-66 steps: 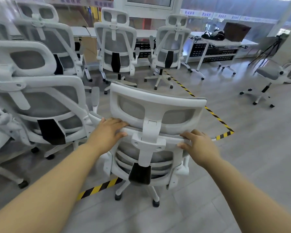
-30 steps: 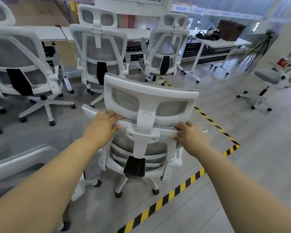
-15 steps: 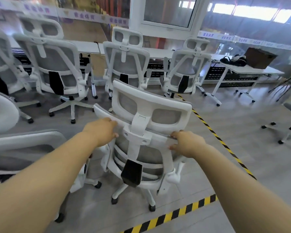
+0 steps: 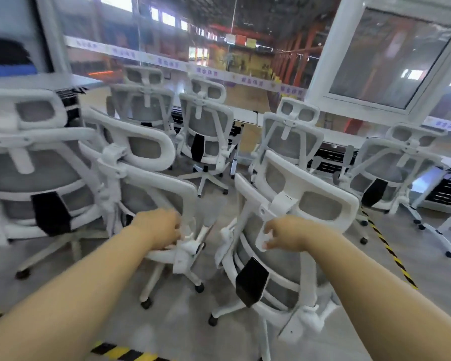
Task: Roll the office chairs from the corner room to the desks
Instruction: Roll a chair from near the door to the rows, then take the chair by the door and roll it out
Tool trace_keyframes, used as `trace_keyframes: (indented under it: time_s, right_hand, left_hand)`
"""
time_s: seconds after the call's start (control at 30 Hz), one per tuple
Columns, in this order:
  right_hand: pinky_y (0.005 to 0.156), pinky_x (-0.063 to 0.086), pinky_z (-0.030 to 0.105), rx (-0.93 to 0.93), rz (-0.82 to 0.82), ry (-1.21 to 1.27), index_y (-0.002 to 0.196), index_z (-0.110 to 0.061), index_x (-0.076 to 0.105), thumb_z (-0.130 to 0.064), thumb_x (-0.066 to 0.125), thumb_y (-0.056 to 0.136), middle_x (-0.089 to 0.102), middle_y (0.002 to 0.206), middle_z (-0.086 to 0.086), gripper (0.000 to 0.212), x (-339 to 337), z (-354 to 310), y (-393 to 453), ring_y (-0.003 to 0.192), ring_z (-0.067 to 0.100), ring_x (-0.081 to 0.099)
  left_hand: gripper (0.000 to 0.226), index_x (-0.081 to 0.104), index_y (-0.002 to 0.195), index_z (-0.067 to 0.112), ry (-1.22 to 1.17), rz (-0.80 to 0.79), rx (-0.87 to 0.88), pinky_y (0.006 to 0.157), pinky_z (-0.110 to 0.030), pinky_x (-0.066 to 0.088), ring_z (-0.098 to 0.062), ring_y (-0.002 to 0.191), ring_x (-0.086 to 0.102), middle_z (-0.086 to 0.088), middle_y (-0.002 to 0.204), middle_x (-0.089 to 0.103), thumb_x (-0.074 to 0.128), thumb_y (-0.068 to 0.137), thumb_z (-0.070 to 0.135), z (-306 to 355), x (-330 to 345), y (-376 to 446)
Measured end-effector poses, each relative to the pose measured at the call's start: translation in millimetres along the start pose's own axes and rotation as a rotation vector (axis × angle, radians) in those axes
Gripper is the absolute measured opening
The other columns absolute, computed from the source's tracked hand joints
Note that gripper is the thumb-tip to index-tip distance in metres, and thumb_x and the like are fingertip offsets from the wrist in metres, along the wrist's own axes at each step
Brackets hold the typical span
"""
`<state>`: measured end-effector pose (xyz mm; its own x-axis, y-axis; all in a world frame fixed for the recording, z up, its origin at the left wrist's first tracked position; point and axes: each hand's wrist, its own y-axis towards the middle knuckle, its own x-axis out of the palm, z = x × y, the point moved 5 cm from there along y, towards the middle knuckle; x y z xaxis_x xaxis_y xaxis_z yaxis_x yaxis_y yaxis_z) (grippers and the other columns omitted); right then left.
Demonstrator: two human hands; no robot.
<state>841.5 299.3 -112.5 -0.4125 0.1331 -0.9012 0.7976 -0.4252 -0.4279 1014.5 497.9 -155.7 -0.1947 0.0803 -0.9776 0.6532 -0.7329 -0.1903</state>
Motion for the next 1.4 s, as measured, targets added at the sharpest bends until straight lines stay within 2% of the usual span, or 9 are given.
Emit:
trace_keyframes:
  time_s: [0.17,0.27,0.43,0.6,0.73,0.83,0.9,1.07,1.4]
  right_hand:
    - [0.095,0.042,0.037,-0.166,0.05,-0.081,0.133,-0.026,0.048,-0.048,0.053,0.09,0.054,0.13,0.001,0.048,-18,-115,-11,0.118,0.024,0.05]
    - [0.089,0.044,0.036,-0.268,0.051,-0.086,0.129,-0.027,0.049,-0.051,0.054,0.088,0.054,0.128,0.001,0.048,-15,-198,-24,0.112,0.023,0.052]
    - [0.089,0.047,0.036,-0.447,0.057,-0.11,0.126,-0.023,0.053,-0.052,0.055,0.087,0.059,0.119,0.0,0.049,2,-348,-55,0.103,0.022,0.056]
    - [0.087,0.045,0.033,-0.683,0.047,-0.201,0.128,-0.022,0.051,-0.049,0.053,0.09,0.055,0.125,0.001,0.047,22,-503,-96,0.11,0.024,0.053]
    - [0.082,0.043,0.031,-0.858,0.059,-0.284,0.129,-0.023,0.051,-0.049,0.055,0.089,0.057,0.123,0.001,0.048,32,-623,-122,0.11,0.022,0.054]
    - [0.092,0.047,0.036,-0.951,0.055,-0.328,0.133,-0.025,0.047,-0.048,0.055,0.089,0.057,0.124,0.001,0.05,33,-707,-142,0.11,0.022,0.056]
    - [0.098,0.044,0.038,-1.021,0.072,-0.37,0.133,-0.026,0.047,-0.047,0.055,0.089,0.055,0.128,0.0,0.05,33,-762,-155,0.116,0.023,0.052]
    - [0.092,0.043,0.037,-1.189,0.087,-0.422,0.131,-0.029,0.047,-0.05,0.057,0.087,0.055,0.127,-0.001,0.05,35,-896,-178,0.114,0.024,0.051]
    - [0.096,0.042,0.04,-1.456,0.112,-0.554,0.135,-0.027,0.044,-0.053,0.055,0.087,0.052,0.133,0.001,0.055,23,-1136,-229,0.119,0.025,0.049]
  left_hand:
    - [0.031,0.061,0.105,0.023,-0.031,0.005,-0.184,0.081,-0.034,0.046,-0.023,0.102,0.056,-0.001,0.107,0.058,0.048,0.09,0.047,-94,-3,-101]
    - [0.032,0.06,0.104,0.023,-0.027,-0.008,-0.292,0.074,-0.033,0.044,-0.024,0.098,0.056,-0.001,0.102,0.057,0.046,0.092,0.048,-155,1,-176]
    - [0.035,0.058,0.112,0.023,-0.017,-0.029,-0.503,0.064,-0.029,0.041,-0.022,0.094,0.056,-0.002,0.109,0.059,0.043,0.094,0.048,-250,9,-316]
    - [0.032,0.056,0.116,0.027,-0.016,0.008,-0.763,0.083,-0.033,0.045,-0.024,0.107,0.056,0.0,0.119,0.058,0.045,0.092,0.044,-341,25,-458]
    - [0.032,0.056,0.117,0.03,-0.054,0.026,-0.938,0.089,-0.033,0.043,-0.024,0.113,0.054,0.0,0.124,0.057,0.049,0.089,0.046,-399,36,-558]
    - [0.031,0.058,0.114,0.031,-0.085,0.041,-1.065,0.092,-0.034,0.045,-0.024,0.112,0.055,-0.001,0.122,0.059,0.051,0.088,0.047,-439,42,-622]
    - [0.031,0.058,0.113,0.03,-0.117,0.041,-1.144,0.093,-0.036,0.045,-0.025,0.111,0.055,-0.001,0.122,0.059,0.051,0.088,0.046,-463,46,-659]
    - [0.03,0.058,0.113,0.031,-0.127,0.054,-1.31,0.084,-0.032,0.043,-0.022,0.109,0.055,0.003,0.121,0.058,0.049,0.089,0.047,-529,50,-734]
    - [0.035,0.056,0.115,0.033,-0.221,0.13,-1.582,0.081,-0.029,0.04,-0.02,0.111,0.054,0.005,0.12,0.058,0.053,0.086,0.054,-669,55,-857]
